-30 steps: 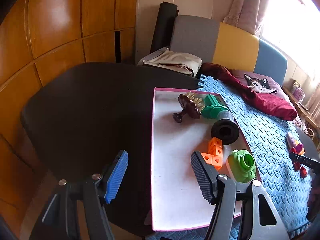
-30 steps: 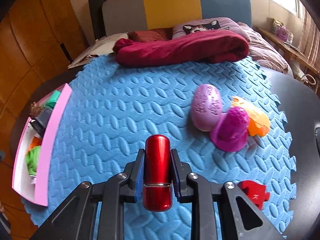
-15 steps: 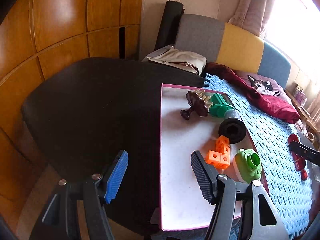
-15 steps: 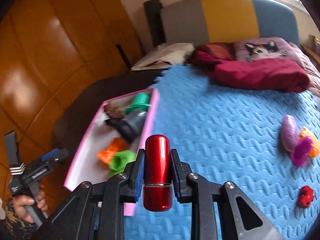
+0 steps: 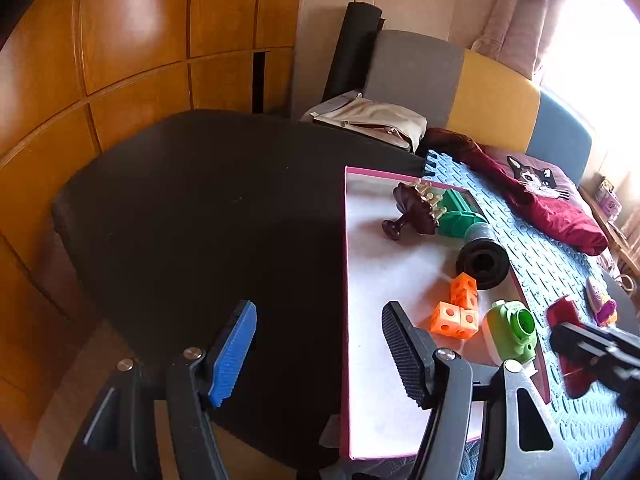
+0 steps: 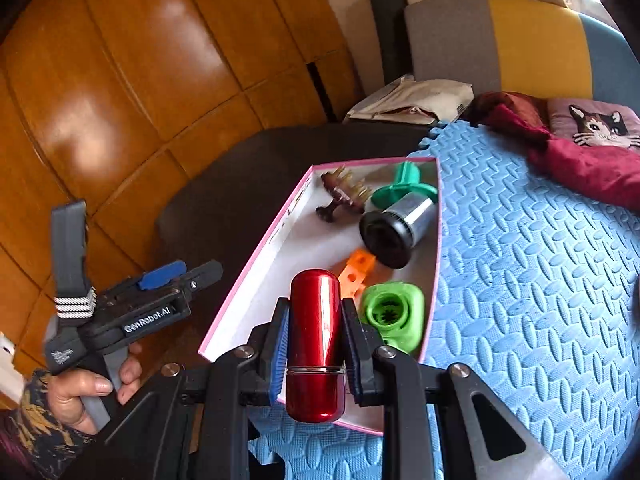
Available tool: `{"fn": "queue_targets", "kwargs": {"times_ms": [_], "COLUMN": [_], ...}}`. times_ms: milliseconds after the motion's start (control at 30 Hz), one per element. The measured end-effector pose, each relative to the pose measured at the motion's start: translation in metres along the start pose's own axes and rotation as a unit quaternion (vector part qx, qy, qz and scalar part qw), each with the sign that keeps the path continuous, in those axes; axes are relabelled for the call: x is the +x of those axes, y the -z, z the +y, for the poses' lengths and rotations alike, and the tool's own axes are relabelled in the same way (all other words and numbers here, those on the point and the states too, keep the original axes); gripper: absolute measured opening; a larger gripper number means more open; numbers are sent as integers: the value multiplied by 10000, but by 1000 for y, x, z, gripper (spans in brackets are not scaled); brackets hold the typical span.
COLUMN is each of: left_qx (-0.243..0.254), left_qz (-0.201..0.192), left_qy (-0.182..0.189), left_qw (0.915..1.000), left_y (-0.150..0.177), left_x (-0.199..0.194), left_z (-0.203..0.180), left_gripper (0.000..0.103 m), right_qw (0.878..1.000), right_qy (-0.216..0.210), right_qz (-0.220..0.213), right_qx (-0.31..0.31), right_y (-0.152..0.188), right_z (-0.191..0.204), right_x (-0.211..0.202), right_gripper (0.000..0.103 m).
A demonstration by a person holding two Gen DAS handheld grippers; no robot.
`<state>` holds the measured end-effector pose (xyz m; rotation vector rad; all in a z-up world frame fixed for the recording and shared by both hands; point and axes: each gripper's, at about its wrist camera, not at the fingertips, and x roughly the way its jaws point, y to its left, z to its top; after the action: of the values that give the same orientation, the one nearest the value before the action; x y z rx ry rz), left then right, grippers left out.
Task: Organize rigid objects
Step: 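Carry the red tube into the tray with the right tool and release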
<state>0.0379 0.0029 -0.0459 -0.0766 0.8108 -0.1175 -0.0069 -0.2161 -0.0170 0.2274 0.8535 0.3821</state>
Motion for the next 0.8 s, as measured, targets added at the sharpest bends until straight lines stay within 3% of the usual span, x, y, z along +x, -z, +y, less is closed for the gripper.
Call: {"fn": "queue_targets", "kwargs": {"times_ms": [233, 400, 800], "left_qx": [65, 135, 205], "left_qz": [58, 60, 35], "left_qy": [26, 69, 31], "left_qw": [10000, 9999, 9998], "left_y": [3, 5, 6], "left_x": [1, 0, -4], "left_z": [-3, -7, -8], "left_gripper": [66, 66, 66], "right_qw": [9964, 9938, 9963], "right_qy": [559, 778, 534], "right_qz": [462, 545, 516], "right_qx": [-436, -572, -428], "right_y": [18, 29, 27], "right_z": [4, 4, 6], "right_x": [53, 61, 54], "right_gripper": [23, 23, 38]}}
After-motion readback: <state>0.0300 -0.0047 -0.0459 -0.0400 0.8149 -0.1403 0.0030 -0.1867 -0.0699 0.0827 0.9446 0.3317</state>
